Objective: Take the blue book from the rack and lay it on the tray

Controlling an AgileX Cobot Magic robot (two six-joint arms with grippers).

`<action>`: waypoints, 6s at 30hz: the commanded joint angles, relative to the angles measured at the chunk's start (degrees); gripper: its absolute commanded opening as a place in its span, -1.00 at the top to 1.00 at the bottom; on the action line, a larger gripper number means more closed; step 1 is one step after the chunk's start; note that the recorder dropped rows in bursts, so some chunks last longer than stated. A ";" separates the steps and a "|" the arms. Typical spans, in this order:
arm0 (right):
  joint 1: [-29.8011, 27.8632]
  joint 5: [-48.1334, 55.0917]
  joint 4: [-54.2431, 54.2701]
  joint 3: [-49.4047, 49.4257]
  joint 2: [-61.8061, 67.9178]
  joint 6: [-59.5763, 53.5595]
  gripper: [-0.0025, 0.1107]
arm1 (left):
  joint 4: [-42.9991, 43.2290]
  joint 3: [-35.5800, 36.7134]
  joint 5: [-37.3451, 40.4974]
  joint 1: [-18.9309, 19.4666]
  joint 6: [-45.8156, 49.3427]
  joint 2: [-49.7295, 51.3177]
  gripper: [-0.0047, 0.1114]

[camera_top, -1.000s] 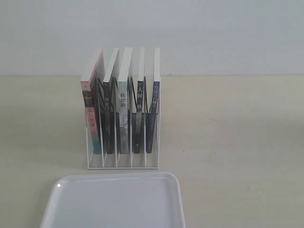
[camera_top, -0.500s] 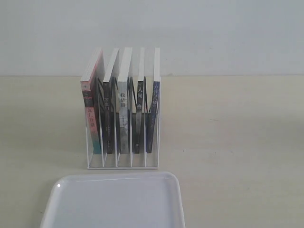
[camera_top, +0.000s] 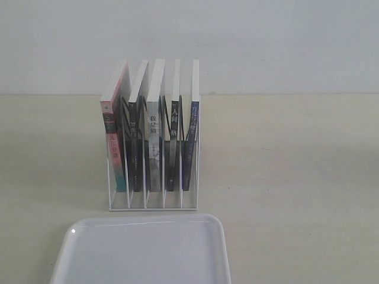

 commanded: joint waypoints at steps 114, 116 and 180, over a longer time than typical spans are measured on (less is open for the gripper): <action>49.86 41.43 -21.99 -86.83 71.04 5.07 0.11 | 0.25 -0.24 -0.25 0.06 -0.36 -0.17 0.85; 49.57 43.77 -24.38 -91.22 73.91 9.48 0.15 | 0.25 -0.24 -0.25 0.06 -0.36 -0.17 0.85; 45.06 42.78 -29.43 -98.01 89.89 16.67 0.91 | 0.25 -0.24 -0.25 0.06 -0.36 -0.17 0.85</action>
